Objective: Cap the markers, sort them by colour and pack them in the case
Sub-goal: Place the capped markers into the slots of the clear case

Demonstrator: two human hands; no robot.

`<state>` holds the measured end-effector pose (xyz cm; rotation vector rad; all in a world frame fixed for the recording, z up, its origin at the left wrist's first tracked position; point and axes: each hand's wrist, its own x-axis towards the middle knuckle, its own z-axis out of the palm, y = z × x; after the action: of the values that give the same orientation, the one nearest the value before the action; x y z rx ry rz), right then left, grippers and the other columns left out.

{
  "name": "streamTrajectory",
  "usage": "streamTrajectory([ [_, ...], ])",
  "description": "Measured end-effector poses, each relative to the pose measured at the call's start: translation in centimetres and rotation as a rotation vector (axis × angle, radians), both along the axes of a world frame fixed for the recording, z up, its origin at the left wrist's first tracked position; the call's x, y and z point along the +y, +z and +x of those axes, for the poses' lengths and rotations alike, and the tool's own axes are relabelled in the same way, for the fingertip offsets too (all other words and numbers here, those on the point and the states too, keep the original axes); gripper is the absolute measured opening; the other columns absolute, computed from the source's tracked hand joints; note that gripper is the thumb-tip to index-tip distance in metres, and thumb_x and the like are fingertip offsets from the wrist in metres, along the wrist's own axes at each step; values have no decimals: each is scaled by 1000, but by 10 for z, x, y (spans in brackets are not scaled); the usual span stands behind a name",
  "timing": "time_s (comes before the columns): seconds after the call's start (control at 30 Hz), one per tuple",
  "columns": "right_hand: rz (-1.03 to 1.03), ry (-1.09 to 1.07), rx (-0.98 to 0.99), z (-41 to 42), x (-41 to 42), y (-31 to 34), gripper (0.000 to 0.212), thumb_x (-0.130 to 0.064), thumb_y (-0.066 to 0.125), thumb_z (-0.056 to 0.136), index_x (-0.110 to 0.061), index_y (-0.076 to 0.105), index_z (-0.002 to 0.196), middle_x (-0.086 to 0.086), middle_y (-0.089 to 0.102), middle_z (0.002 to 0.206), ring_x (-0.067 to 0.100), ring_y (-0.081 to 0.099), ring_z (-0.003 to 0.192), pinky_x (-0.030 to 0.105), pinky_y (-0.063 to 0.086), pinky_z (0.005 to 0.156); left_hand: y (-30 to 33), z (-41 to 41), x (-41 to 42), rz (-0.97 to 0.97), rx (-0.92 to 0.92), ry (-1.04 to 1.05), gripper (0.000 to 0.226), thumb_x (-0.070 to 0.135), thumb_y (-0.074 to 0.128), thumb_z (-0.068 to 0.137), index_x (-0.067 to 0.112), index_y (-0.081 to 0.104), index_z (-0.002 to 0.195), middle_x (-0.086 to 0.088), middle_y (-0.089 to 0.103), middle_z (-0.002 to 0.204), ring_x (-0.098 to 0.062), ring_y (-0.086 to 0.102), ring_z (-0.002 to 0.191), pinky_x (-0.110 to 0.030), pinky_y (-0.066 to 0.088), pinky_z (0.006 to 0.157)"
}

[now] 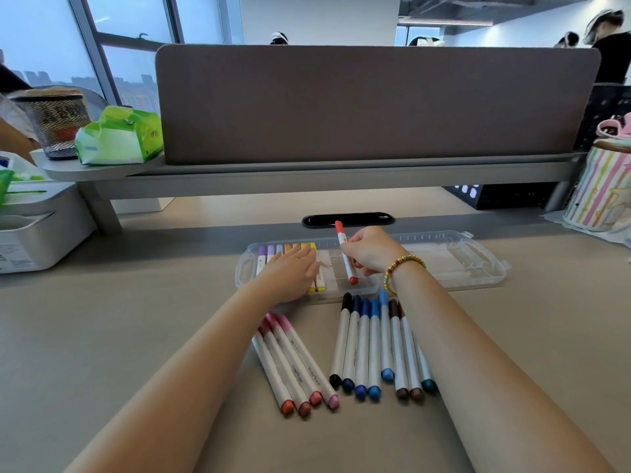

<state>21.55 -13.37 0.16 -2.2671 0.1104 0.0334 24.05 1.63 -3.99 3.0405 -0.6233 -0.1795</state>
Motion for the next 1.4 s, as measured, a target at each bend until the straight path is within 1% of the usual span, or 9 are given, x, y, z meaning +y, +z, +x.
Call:
streamTrajectory([
  [0.1,-113,8,16,6,15,-12,15,-22,52,93,-9,59,89,5,54,75,19,53,73,28,44,64,-5,-3,2,-79,-80,71,49,28,15,103,16,12,151,1,7,158,-18,4,146,-42,-1,116],
  [0.23,-261,6,-22,12,31,-19,16,-19,50,93,-11,56,81,2,46,68,20,51,70,24,37,57,-5,-4,1,-125,-88,64,49,33,16,102,20,18,150,2,11,158,-17,7,146,-41,0,116],
  [0.4,-287,-4,-61,15,36,-24,24,-22,48,95,-5,64,101,9,58,84,22,53,78,27,40,66,-5,-6,4,-155,-85,53,50,37,16,102,23,20,150,2,13,157,-17,8,146,-40,3,117],
  [0.53,-349,17,-17,16,34,-25,22,-25,45,97,-12,59,87,3,50,75,19,49,72,25,39,60,-3,-6,4,-155,-74,68,50,35,16,102,22,18,150,3,12,158,-16,6,146,-40,-1,116],
  [0.67,-348,22,-70,12,35,-24,31,-22,44,97,-6,56,122,12,60,114,26,56,104,30,44,83,-3,-6,5,-164,-76,59,50,33,18,102,21,19,150,2,12,158,-16,8,145,-39,2,117],
  [0.93,-370,49,-65,21,34,-32,23,-23,44,97,-11,62,91,6,55,78,22,54,78,26,38,64,8,-12,12,-211,-37,35,45,30,23,103,17,33,145,-1,26,153,-18,21,141,-37,11,114],
  [1.07,-498,174,-55,17,33,-29,26,-26,38,100,-13,61,101,9,58,94,25,57,95,34,47,81,13,-18,13,-204,-40,27,43,29,25,102,14,38,140,-4,35,147,-19,28,136,-36,14,111],
  [1.17,-668,226,-65,12,30,-27,29,-26,33,101,-16,56,116,12,51,121,30,43,120,42,40,98,13,-17,14,-199,-31,13,44,30,24,102,15,35,142,-3,32,150,-17,25,138,-35,13,113],
  [1.4,-891,203,-140,3,34,-29,38,-22,38,96,-24,44,134,12,40,135,32,32,127,42,31,102,9,-18,14,-280,-44,59,40,25,27,102,14,45,135,-5,37,147,-19,34,131,-36,18,110],
])
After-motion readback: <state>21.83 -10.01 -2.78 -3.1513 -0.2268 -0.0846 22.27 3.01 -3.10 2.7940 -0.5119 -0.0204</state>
